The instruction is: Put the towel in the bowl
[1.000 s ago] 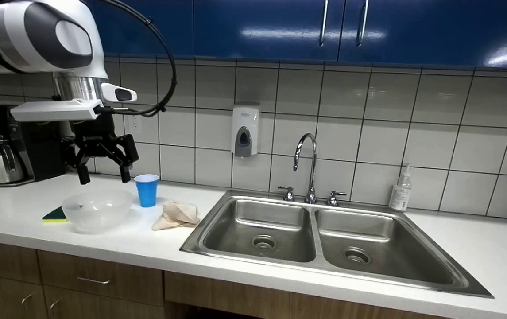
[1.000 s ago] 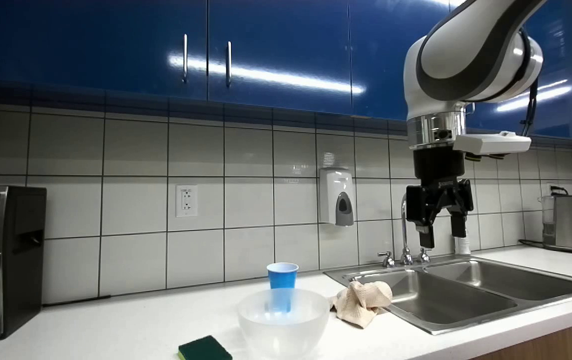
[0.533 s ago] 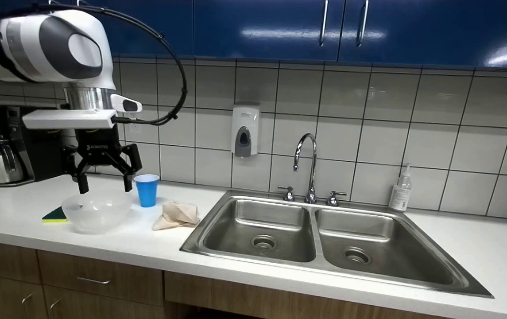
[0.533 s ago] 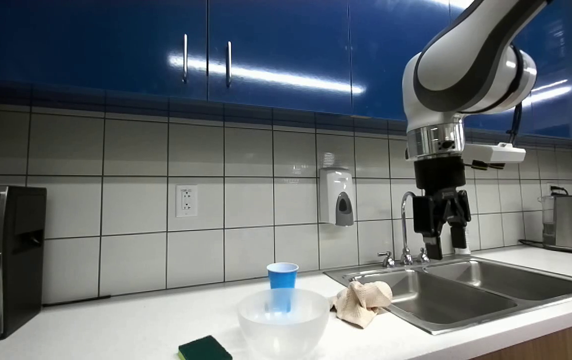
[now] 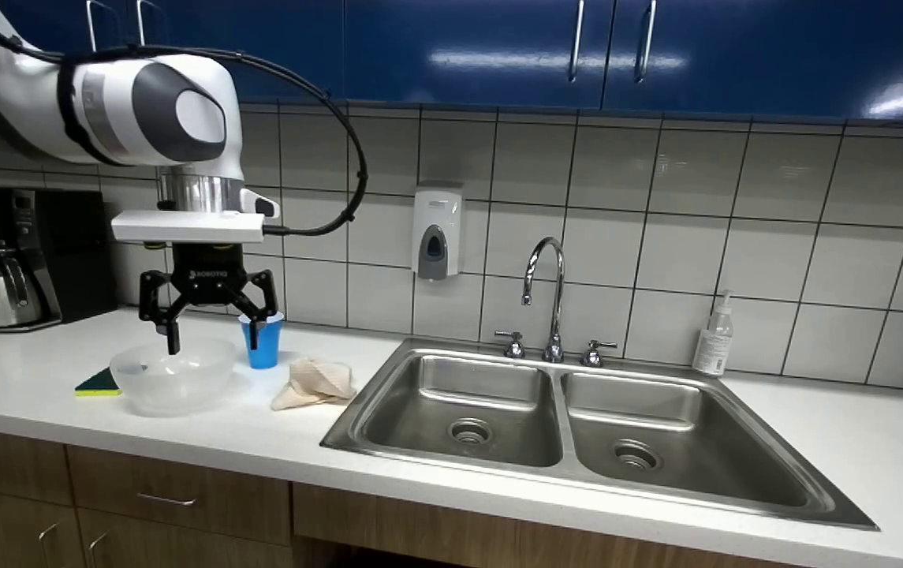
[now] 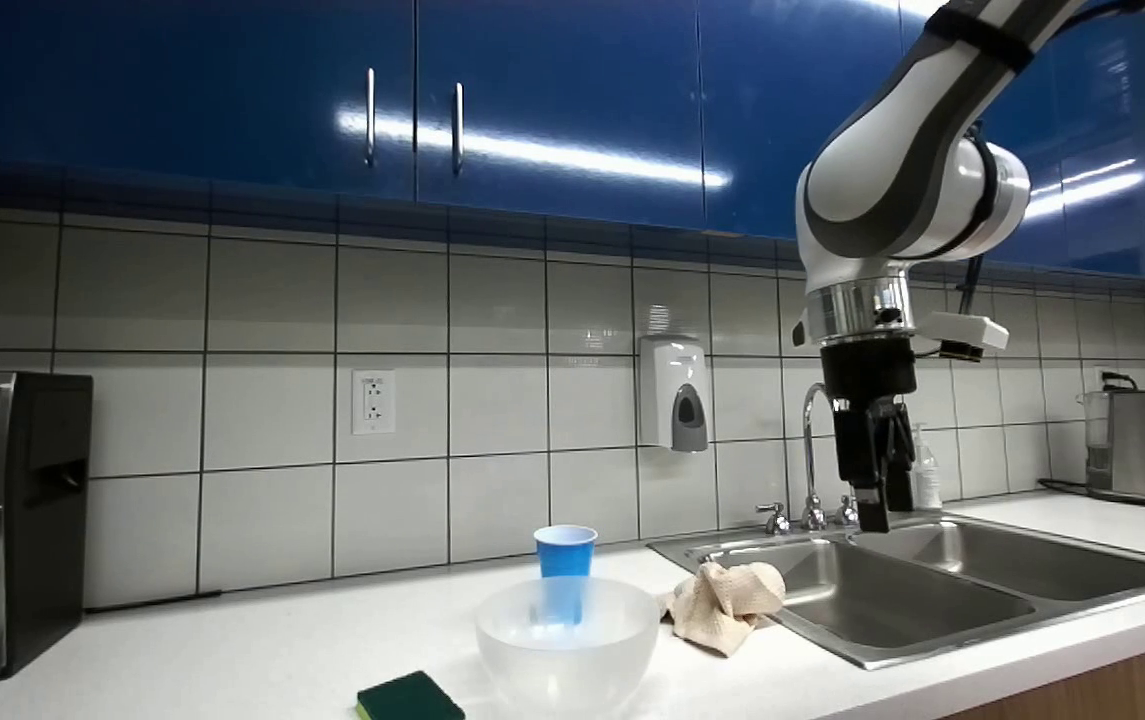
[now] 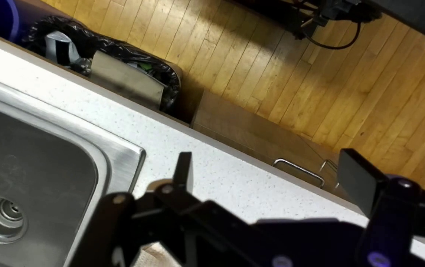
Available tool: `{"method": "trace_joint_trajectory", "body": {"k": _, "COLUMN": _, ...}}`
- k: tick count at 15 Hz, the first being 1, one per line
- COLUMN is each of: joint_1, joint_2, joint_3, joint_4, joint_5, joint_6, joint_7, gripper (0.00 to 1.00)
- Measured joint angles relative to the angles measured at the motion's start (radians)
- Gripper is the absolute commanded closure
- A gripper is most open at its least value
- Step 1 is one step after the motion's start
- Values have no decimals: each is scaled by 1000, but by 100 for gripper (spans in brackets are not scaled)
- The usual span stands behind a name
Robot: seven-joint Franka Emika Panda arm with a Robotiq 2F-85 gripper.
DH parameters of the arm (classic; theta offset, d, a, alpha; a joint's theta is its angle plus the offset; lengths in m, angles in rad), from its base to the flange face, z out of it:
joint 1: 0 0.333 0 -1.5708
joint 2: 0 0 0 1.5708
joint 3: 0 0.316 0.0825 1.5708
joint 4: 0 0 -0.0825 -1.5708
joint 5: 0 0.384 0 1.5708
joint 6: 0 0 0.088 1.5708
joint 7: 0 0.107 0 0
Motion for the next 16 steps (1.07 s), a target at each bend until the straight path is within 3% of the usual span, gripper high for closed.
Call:
{"method": "trace_joint_trajectory", "body": {"k": 6, "joint_1": 0, "joint_2": 164, "joint_3": -2, "joint_4": 142, "joint_5": -1, "joint_6": 0, "joint_7": -81, "gripper": 0}}
{"method": "trace_joint_trajectory", "body": {"k": 16, "joint_1": -15, "joint_2": 542, "joint_3": -1, "joint_4": 481, "joint_5": -6, "joint_6": -2, "joint_7": -118, "gripper": 0}}
